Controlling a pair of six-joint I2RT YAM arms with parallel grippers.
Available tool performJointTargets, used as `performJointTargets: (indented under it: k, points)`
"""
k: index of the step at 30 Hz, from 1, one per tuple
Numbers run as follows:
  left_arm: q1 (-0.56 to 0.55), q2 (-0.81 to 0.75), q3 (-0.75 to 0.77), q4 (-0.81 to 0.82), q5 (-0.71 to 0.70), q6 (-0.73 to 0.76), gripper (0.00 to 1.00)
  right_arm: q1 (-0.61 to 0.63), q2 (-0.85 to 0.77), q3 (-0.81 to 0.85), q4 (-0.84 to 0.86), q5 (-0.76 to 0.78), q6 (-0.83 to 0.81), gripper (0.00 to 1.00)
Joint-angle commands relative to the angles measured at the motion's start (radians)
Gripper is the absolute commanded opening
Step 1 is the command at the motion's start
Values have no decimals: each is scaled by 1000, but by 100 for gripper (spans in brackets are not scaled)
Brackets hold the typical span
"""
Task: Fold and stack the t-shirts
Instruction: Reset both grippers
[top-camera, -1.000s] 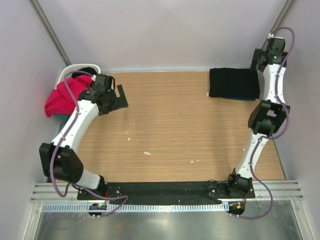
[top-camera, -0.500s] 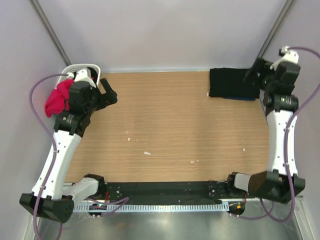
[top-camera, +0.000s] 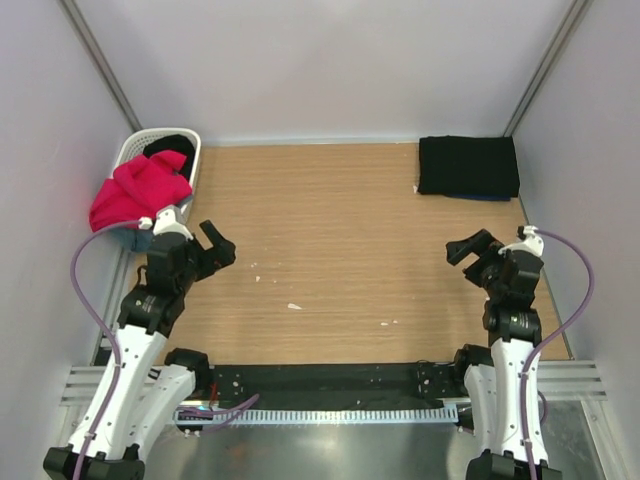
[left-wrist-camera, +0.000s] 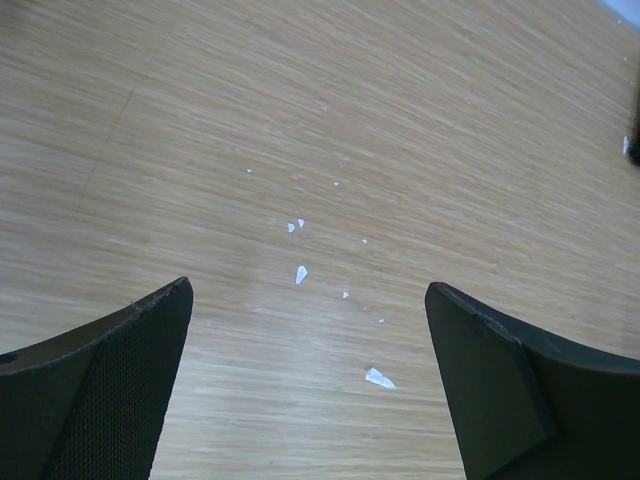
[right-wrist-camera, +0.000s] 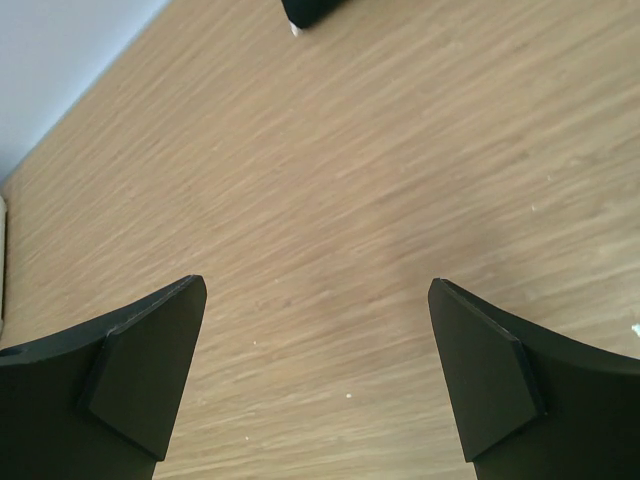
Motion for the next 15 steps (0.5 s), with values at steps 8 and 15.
performJointTargets:
  k: [8,15]
  points:
    - [6,38,40,-20,-28,8,100,-1,65,-42,67,11,49,99]
    - [6,33,29,2,-33,6,100,-1,156,21,105,20,44,100]
